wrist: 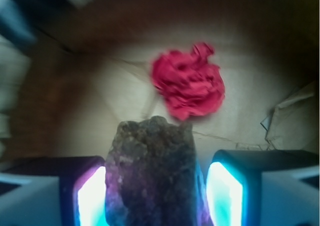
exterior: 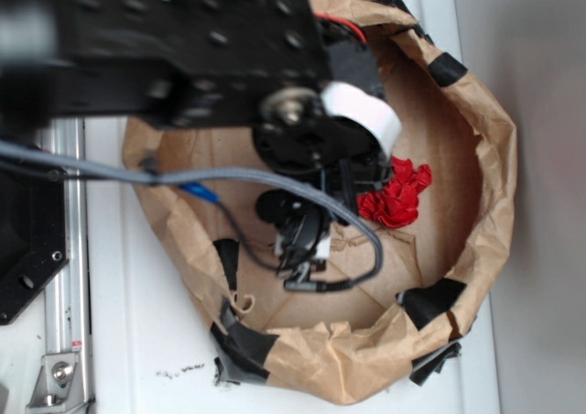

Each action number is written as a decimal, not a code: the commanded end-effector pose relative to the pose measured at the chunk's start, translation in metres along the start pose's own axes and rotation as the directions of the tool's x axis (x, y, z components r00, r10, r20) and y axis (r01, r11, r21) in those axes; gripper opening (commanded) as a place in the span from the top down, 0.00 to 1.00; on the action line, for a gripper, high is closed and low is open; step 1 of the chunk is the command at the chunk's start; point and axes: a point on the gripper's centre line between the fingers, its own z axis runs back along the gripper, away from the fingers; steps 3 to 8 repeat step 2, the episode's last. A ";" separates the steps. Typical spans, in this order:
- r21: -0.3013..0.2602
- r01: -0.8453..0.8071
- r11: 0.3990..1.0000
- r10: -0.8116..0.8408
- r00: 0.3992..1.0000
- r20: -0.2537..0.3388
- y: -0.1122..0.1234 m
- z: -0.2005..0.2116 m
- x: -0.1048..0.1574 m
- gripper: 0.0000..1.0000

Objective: Grab the rock.

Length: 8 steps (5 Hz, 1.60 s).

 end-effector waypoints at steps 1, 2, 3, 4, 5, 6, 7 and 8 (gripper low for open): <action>0.076 -0.082 0.994 0.073 0.990 0.123 -0.021 0.057 0.013 1.00; 0.085 -0.053 0.995 0.044 0.993 0.105 -0.024 0.054 0.013 1.00; 0.085 -0.053 0.995 0.044 0.993 0.105 -0.024 0.054 0.013 1.00; 0.085 -0.053 0.995 0.044 0.993 0.105 -0.024 0.054 0.013 1.00; 0.085 -0.053 0.995 0.044 0.993 0.105 -0.024 0.054 0.013 1.00; 0.085 -0.053 0.995 0.044 0.993 0.105 -0.024 0.054 0.013 1.00; 0.085 -0.053 0.995 0.044 0.993 0.105 -0.024 0.054 0.013 1.00; 0.085 -0.053 0.995 0.044 0.993 0.105 -0.024 0.054 0.013 1.00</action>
